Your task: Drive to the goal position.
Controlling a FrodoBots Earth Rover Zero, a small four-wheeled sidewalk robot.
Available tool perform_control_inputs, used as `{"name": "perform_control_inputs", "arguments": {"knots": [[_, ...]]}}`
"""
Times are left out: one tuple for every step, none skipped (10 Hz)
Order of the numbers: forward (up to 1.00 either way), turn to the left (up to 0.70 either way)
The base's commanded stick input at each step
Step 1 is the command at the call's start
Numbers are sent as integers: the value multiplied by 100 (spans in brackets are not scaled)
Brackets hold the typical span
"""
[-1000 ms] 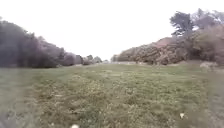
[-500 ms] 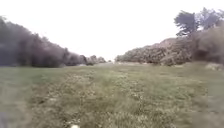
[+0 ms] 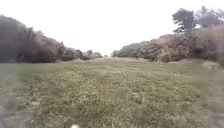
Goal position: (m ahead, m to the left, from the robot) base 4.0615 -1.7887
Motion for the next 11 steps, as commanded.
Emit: {"name": "perform_control_inputs", "arguments": {"knots": [[70,0],[70,0],[70,0],[70,0],[70,0],[70,0],[70,0],[70,0],[70,0],[70,0],[70,0]]}}
